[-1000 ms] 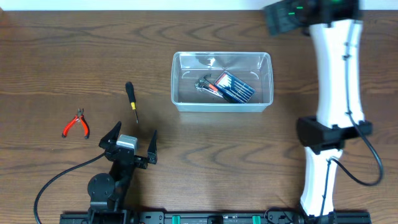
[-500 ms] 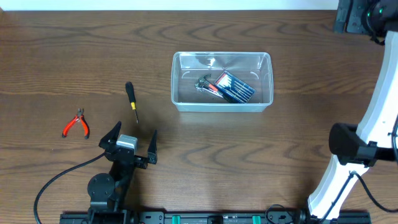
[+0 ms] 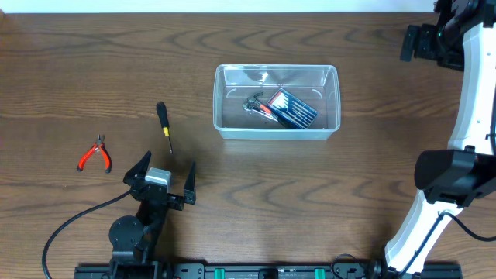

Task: Pack container
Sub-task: 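Open the right gripper and raise it away from the container, then move the left gripper over the red-handled pliers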

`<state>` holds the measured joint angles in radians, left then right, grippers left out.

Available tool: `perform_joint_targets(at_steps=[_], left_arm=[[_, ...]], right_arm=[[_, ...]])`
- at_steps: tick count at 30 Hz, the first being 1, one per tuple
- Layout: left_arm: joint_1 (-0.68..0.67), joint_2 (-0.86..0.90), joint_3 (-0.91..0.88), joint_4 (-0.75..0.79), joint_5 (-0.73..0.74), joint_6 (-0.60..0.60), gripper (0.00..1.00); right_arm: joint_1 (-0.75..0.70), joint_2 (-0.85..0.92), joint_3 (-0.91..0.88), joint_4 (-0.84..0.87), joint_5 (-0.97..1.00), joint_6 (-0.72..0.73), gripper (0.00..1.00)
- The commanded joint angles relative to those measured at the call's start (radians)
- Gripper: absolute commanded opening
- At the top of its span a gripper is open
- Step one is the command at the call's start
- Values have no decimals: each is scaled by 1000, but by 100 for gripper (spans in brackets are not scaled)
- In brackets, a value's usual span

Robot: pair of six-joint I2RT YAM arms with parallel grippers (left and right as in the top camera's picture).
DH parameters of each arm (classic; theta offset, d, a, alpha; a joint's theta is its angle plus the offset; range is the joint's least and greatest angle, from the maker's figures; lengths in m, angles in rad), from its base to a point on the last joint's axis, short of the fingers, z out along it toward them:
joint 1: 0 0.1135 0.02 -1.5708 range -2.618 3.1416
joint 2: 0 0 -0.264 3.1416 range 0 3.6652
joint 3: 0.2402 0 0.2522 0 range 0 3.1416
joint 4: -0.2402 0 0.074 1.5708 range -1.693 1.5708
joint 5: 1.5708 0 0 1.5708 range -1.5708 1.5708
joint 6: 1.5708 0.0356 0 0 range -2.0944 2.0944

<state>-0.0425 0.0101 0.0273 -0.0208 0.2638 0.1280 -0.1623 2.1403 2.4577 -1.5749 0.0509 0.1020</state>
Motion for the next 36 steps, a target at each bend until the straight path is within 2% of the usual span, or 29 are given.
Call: perform_joint_targets(at_steps=[1, 9, 20, 26, 32, 36], left_arm=[[4, -6, -23, -26, 24, -9, 98], [4, -6, -23, -26, 24, -9, 98], [4, -6, -23, -26, 24, -9, 98], [4, -6, -23, -22, 24, -14, 98], [4, -6, -23, -22, 21, -226, 98], [4, -5, 9, -23, 21, -265, 98]], right_arm=[[-8, -3, -13, 36, -26, 18, 99], [-70, 5, -62, 104, -26, 156, 99], [-79, 5, -395, 195, -26, 156, 99], [-79, 5, -406, 212, -26, 156, 99], [-79, 5, -406, 214, -26, 156, 99], [-79, 5, -406, 214, -26, 155, 99]])
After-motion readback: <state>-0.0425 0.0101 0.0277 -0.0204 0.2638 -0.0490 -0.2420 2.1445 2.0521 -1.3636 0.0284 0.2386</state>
